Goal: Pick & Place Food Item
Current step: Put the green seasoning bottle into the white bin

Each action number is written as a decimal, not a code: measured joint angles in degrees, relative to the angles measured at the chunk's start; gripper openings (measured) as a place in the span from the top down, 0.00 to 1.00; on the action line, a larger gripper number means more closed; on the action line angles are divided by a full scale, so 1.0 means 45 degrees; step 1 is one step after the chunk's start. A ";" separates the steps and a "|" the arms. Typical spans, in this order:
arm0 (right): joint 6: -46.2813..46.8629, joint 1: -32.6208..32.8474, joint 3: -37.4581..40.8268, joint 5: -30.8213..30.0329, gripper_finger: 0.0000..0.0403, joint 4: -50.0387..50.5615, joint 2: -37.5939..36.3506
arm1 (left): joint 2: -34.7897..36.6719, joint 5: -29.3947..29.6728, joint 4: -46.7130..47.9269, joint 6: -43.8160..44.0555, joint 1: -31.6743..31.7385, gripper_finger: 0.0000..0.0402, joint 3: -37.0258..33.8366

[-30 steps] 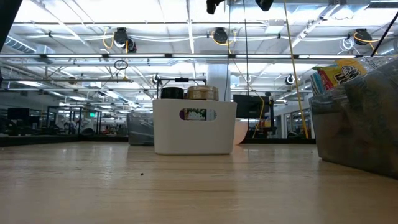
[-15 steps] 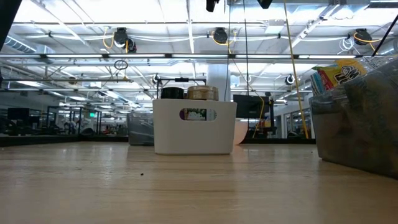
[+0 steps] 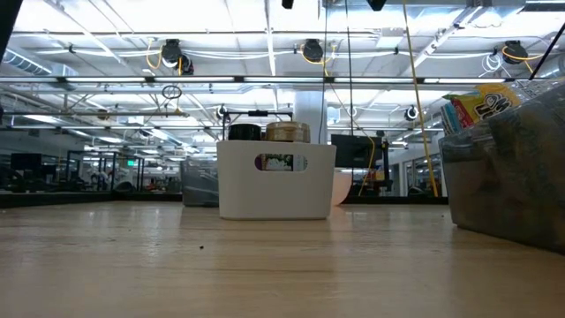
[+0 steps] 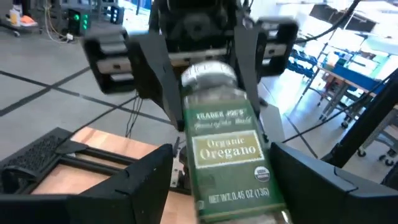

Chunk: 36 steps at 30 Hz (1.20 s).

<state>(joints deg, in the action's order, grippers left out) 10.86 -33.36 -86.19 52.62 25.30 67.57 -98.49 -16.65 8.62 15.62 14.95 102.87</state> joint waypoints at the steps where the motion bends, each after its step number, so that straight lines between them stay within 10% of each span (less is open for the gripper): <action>1: -0.0009 0.0000 -0.0005 0.0209 0.52 0.0092 -0.0017 | 0.0129 0.0021 0.0034 0.0044 0.0032 0.32 0.0000; 14: -0.0376 0.0721 -0.0024 0.0418 0.52 0.0440 -0.0014 | 0.1538 0.0661 0.1259 -0.0297 0.0653 0.32 0.0015; 36: -0.3729 0.5302 -0.1263 -0.5506 0.52 0.2363 0.5418 | 0.4358 0.0428 0.6173 0.0556 0.2625 0.37 0.0031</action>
<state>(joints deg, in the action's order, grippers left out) -5.92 -9.50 -91.88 27.85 35.93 91.95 -78.88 -14.72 36.39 18.12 26.76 103.01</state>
